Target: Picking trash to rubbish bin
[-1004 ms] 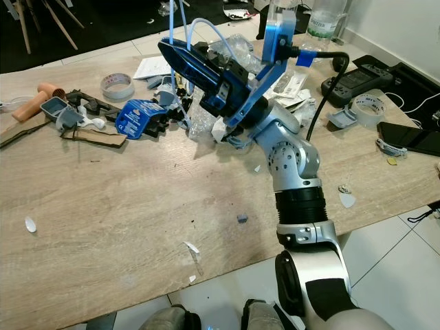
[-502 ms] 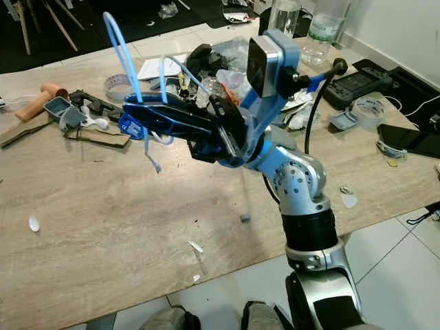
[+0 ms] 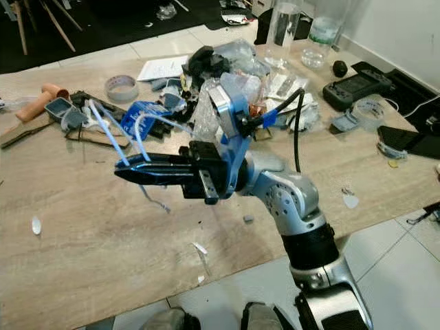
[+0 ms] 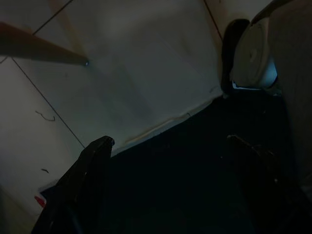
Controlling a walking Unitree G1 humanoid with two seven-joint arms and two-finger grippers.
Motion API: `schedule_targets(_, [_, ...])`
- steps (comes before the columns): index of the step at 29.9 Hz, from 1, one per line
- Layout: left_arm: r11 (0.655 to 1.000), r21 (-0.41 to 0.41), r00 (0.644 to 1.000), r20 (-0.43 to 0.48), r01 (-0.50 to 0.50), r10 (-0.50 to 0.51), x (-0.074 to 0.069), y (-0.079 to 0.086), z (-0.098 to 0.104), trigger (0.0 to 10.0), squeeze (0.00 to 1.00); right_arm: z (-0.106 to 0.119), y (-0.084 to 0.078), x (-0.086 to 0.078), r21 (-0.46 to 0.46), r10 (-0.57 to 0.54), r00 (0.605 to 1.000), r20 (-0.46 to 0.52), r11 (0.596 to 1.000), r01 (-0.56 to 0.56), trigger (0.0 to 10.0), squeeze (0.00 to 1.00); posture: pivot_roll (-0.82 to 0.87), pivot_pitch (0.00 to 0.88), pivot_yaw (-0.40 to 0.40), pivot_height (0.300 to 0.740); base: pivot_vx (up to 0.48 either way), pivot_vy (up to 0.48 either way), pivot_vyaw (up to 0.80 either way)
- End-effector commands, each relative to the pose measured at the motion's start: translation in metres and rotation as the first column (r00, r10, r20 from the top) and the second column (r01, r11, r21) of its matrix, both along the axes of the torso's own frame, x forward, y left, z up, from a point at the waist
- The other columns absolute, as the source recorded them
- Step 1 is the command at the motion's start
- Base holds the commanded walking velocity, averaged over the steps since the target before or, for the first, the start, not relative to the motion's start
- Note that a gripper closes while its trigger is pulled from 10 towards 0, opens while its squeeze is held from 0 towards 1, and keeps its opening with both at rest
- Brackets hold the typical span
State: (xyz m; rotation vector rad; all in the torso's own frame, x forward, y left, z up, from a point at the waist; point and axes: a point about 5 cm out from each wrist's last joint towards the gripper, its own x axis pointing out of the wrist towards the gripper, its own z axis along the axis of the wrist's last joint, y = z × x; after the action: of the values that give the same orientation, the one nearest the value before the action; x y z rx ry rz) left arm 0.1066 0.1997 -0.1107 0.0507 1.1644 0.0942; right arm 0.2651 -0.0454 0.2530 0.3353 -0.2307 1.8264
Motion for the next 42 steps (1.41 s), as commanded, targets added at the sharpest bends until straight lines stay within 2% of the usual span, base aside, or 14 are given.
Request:
schedule_targets(1, [1.000, -0.028, 0.999, -0.036, -0.002, 0.001, -0.009, -0.008, -0.004, 10.0, 0.00, -0.003, 0.000, -0.001, -0.007, 0.001, 1.000, 0.004, 1.000, -0.001, 10.0, 0.00, 0.02, 0.115, -0.019, 0.740, -0.304, 0.000, 0.00])
schedule_targets(6, [1.000, -0.027, 0.999, -0.039, -0.006, 0.005, -0.010, -0.008, -0.004, 10.0, 0.00, -0.007, 0.002, -0.001, -0.027, -0.005, 1.000, 0.006, 1.000, 0.005, 10.0, 0.00, 0.02, 0.120, -0.019, 0.740, 0.000, 0.000, 0.00])
schedule_targets(31, [1.000, -0.025, 0.999, -0.038, 0.006, -0.007, -0.009, -0.006, -0.003, 10.0, 0.00, -0.009, 0.004, -0.001, -0.027, -0.015, 1.000, 0.010, 1.000, 0.015, 10.0, 0.00, 0.02, 0.122, -0.011, 0.740, -0.306, 0.000, 0.00])
schedule_targets(42, [1.000, -0.026, 0.999, -0.040, 0.012, -0.013, -0.010, -0.006, -0.004, 10.0, 0.00, -0.018, 0.007, 0.000, -0.072, -0.035, 0.999, 0.016, 0.997, 0.036, 10.0, 0.00, 0.03, 0.123, -0.010, 0.740, -0.304, 0.000, 0.00])
